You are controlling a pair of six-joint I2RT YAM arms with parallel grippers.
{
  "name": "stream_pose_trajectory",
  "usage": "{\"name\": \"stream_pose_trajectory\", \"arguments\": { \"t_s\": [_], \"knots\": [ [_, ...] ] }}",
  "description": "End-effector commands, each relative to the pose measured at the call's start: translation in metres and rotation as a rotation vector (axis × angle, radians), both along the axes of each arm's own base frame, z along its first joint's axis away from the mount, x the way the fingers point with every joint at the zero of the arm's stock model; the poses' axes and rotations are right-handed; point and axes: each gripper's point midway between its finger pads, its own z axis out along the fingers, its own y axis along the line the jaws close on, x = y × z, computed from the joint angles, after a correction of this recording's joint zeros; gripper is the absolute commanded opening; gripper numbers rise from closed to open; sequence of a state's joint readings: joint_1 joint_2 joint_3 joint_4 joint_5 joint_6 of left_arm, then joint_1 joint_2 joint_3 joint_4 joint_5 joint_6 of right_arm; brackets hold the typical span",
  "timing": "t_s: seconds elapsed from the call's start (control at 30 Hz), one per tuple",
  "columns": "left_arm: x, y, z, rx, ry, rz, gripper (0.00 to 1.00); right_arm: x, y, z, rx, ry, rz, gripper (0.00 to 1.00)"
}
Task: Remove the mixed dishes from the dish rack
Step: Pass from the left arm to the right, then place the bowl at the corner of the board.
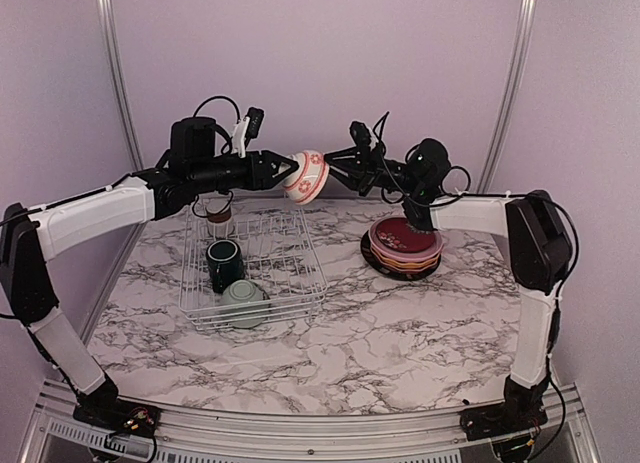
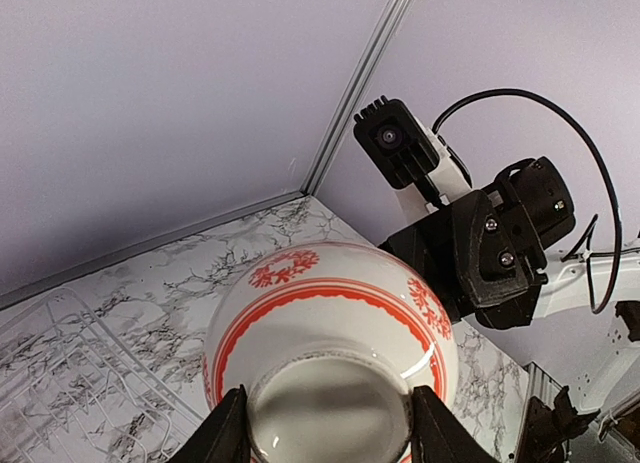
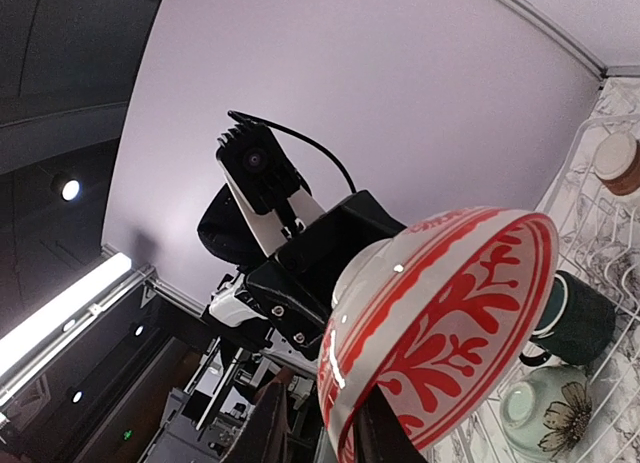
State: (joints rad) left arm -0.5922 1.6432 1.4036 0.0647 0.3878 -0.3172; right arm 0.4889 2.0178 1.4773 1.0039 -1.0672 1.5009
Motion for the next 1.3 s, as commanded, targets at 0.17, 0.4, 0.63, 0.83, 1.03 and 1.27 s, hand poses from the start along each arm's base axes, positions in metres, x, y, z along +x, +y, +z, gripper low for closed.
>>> {"name": "stream_pose_trajectory", "arguments": {
  "t_s": [0.17,0.4,0.63,0.83,1.03,1.27],
  "knots": [
    [-0.001,-0.001,0.039,-0.11,-0.116,-0.019,0.19,-0.008,0.003,0.026,0.086,-0.011,0.056,0.15],
    [-0.002,-0.005,0.036,-0.109,-0.116,-0.042,0.19,-0.008,0.005,0.026,0.074,-0.005,0.063,0.09],
    [0.0,-0.005,0.031,-0.09,-0.105,-0.04,0.35,-0.006,0.003,0.032,0.08,-0.001,0.055,0.0],
    [0.002,0.002,0.03,-0.064,-0.097,-0.007,0.66,0.011,-0.021,0.034,0.038,-0.011,-0.048,0.0],
    [0.007,0.011,0.026,-0.031,-0.074,0.032,0.99,0.026,-0.06,0.034,-0.045,-0.034,-0.176,0.0],
    [0.017,0.015,0.016,0.021,-0.028,0.064,0.99,0.044,-0.113,0.014,-0.285,-0.066,-0.345,0.0]
  ]
}}
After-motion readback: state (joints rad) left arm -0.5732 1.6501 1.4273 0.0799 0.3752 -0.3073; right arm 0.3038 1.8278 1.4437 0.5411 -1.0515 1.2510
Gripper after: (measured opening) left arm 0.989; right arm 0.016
